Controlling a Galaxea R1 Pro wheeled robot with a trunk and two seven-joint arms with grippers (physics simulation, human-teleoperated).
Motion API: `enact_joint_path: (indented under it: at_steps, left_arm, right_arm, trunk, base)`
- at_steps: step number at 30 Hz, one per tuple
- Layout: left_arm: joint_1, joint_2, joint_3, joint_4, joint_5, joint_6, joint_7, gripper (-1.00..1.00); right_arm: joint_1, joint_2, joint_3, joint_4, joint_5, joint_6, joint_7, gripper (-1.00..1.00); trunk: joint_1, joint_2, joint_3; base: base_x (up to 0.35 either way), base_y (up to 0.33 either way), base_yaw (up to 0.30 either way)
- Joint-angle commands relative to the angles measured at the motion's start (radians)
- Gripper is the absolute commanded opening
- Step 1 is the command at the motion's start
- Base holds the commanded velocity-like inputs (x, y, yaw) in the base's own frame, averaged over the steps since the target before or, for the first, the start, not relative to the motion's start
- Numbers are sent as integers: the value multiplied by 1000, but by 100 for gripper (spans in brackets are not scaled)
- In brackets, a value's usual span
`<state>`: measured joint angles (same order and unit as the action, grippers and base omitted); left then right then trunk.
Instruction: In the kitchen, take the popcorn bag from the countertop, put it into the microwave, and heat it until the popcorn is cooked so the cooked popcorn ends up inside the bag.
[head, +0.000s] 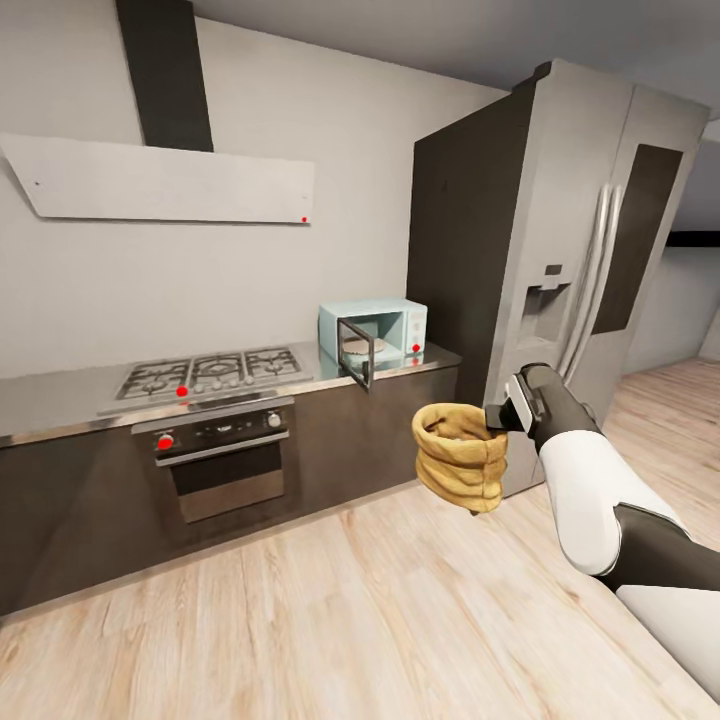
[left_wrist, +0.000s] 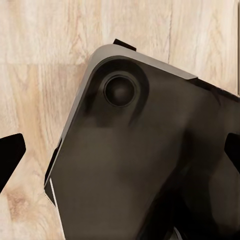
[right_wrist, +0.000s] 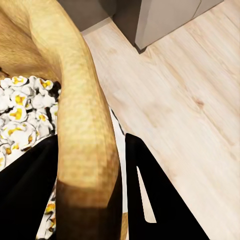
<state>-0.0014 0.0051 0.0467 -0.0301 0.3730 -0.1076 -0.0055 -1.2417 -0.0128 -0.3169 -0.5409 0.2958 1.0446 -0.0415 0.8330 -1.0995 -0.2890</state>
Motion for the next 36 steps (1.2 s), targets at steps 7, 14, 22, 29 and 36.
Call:
enact_joint_path:
  at_steps: [7, 14, 22, 29, 36]
  left_arm:
    - [0, 0, 4, -1, 1, 0, -1, 100]
    - [0, 1, 4, -1, 1, 3, -1, 100]
    - [0, 1, 4, -1, 3, 5, -1, 100]
    - [0, 1, 4, -1, 2, 4, -1, 100]
    - [0, 1, 5, -1, 2, 4, -1, 100]
  right_arm:
    - [-1, 0, -2, 0, -7, 3, -5, -100]
    - [-1, 0, -2, 0, -3, 3, -7, -100]
    - [-1, 1, -2, -1, 0, 3, -12, -100]
    - [-1, 1, -2, -1, 0, 3, -12, -100]
    - [-1, 2, -2, -1, 0, 3, -12, -100]
  trunk:
    - [0, -1, -1]
    - [0, -1, -1]
    - [0, -1, -1]
    - [0, -1, -1]
    - [0, -1, -1]
  base:
    - [252, -150, 0]
    - [273, -156, 0]
    - [299, -90, 0]
    - [318, -2, 0]
    - [321, 0, 0]
